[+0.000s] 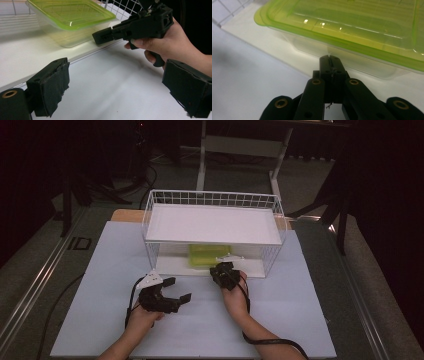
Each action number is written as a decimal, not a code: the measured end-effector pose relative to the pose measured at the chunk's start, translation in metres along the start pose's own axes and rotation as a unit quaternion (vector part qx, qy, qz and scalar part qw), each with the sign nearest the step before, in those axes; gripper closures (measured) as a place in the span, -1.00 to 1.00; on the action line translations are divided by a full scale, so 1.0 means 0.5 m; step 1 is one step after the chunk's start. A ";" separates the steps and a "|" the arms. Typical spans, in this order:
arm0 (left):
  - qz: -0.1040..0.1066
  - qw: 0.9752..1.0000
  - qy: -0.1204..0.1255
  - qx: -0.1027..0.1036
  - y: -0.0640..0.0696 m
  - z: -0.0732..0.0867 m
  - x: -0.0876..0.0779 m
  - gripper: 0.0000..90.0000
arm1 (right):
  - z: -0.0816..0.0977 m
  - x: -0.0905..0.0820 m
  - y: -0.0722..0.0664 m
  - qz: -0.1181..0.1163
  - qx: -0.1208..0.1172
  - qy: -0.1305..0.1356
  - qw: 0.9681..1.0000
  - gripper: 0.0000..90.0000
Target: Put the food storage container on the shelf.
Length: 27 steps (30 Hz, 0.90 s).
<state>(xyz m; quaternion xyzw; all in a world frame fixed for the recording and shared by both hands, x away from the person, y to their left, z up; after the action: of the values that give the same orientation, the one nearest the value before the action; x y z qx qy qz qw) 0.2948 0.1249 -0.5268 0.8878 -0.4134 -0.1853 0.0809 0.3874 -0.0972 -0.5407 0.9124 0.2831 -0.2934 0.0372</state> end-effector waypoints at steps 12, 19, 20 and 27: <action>0.000 1.000 -0.004 0.003 -0.002 0.003 0.000 -0.82 | -0.031 0.031 0.010 0.005 0.023 0.007 1.000 1.00; 0.002 1.000 -0.006 0.006 0.000 0.004 0.001 -0.82 | -0.036 0.045 0.011 0.010 0.023 0.007 1.000 1.00; 0.002 1.000 -0.005 0.006 0.001 0.003 0.000 -0.82 | -0.036 0.045 0.011 0.009 0.021 0.007 1.000 1.00; 0.001 1.000 -0.003 0.007 0.000 0.002 0.000 -0.82 | -0.034 0.044 0.006 0.002 0.019 0.000 1.000 0.95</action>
<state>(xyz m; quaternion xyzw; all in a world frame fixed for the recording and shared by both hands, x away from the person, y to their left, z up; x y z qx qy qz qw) 0.2944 0.1248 -0.5276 0.8875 -0.4157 -0.1848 0.0732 0.4122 -0.0848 -0.5390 0.9133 0.2760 -0.2988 0.0205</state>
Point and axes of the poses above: each handheld gripper's, and its own axes: x roughly forward along the jaws, z roughly out of its underside, y roughly to its right, the point moved 2 cm from there along x, roughly forward along the jaws, and after that the axes turned 7 degrees about y, right-handed, at the moved point
